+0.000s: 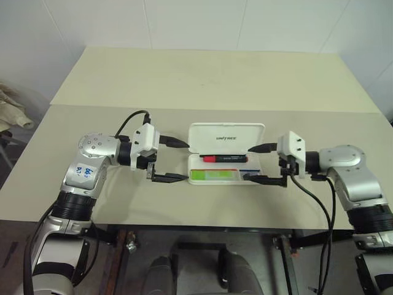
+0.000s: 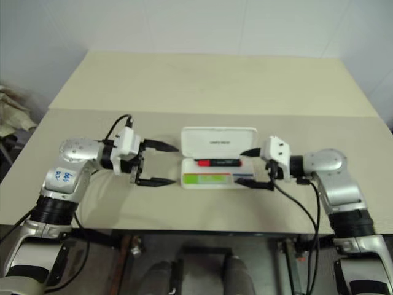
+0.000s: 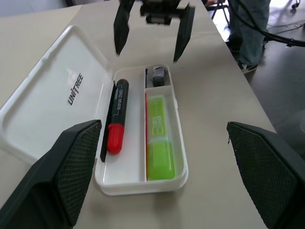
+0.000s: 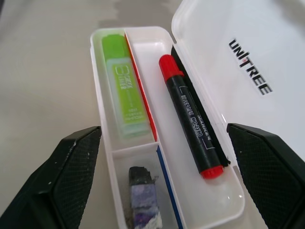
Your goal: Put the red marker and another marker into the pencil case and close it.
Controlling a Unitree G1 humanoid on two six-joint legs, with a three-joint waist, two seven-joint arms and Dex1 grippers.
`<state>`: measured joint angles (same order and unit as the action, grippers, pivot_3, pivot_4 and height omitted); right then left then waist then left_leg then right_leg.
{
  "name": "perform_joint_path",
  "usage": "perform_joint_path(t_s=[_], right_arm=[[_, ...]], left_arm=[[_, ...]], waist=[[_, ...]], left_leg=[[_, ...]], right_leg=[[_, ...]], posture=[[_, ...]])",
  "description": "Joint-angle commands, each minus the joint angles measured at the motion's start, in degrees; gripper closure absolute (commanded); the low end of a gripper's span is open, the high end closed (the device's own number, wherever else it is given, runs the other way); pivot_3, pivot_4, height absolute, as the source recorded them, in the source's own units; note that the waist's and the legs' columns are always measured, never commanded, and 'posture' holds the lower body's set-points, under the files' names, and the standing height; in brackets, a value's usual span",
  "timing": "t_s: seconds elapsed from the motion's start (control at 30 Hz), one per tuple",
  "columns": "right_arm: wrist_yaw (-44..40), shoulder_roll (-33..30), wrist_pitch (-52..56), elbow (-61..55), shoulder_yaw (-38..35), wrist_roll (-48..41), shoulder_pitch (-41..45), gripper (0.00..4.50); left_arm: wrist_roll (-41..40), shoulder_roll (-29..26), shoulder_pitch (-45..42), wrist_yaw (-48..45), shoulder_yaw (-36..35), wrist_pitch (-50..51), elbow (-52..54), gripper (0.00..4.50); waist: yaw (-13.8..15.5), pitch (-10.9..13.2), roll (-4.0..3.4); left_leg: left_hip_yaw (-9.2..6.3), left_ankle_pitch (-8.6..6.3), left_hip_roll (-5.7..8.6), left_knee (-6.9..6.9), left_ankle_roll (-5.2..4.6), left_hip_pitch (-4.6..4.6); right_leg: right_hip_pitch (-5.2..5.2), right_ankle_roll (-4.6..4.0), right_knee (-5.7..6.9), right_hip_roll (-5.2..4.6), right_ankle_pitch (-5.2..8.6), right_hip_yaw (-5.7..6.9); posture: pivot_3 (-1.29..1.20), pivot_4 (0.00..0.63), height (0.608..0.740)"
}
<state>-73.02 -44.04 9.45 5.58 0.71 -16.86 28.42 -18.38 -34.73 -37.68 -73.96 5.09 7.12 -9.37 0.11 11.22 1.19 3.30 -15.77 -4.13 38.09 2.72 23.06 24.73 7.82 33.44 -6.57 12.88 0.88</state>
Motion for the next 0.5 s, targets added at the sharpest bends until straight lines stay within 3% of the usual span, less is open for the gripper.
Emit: perform_joint_path(t_s=[0.03, 0.2, 0.3, 0.5], right_arm=[[1.30, -1.79, 1.12, -4.55, -4.25, -2.69, -1.06, 0.04], [3.96, -5.34, 9.53, -13.66, -10.45, -8.25, -6.02, 0.04], [4.52, -7.24, 12.36, -15.84, -12.92, -10.22, -7.42, 0.00], [5.53, -8.30, 13.13, -15.80, -13.10, -10.14, -7.92, 0.00]], left_arm=[[-0.22, -0.14, -0.81, 0.51, -1.76, -1.63, -1.96, 0.00], [-0.98, -0.46, -1.76, 0.05, -3.34, -2.53, -6.99, 0.00], [-1.81, -1.19, -2.17, -1.42, -4.56, -2.08, -8.96, 0.61], [-2.40, -0.36, -3.14, -1.38, -5.81, -1.84, -10.12, 2.62]], waist=[[-0.04, 0.00, 0.00], [-0.10, 0.00, 0.00], [-0.18, 0.00, 0.00], [-0.13, 0.00, 0.00]], left_leg=[[0.00, 0.00, 0.00, 0.01, 0.00, 0.01], [0.00, 0.00, -0.01, -0.02, 0.00, -0.01], [0.01, 0.00, -0.01, 0.00, 0.00, -0.02], [0.00, 0.00, -0.01, 0.02, 0.00, -0.02]], right_leg=[[0.01, 0.00, -0.01, 0.00, 0.00, 0.00], [0.05, -0.04, 0.03, 0.01, 0.02, 0.01], [0.04, -0.03, 0.01, -0.01, 0.02, 0.00], [0.03, -0.04, 0.02, -0.01, 0.02, 0.00]], posture=[[0.00, 0.150, 0.740], [0.00, 0.150, 0.740], [0.00, 0.150, 0.740], [0.00, 0.150, 0.740]])
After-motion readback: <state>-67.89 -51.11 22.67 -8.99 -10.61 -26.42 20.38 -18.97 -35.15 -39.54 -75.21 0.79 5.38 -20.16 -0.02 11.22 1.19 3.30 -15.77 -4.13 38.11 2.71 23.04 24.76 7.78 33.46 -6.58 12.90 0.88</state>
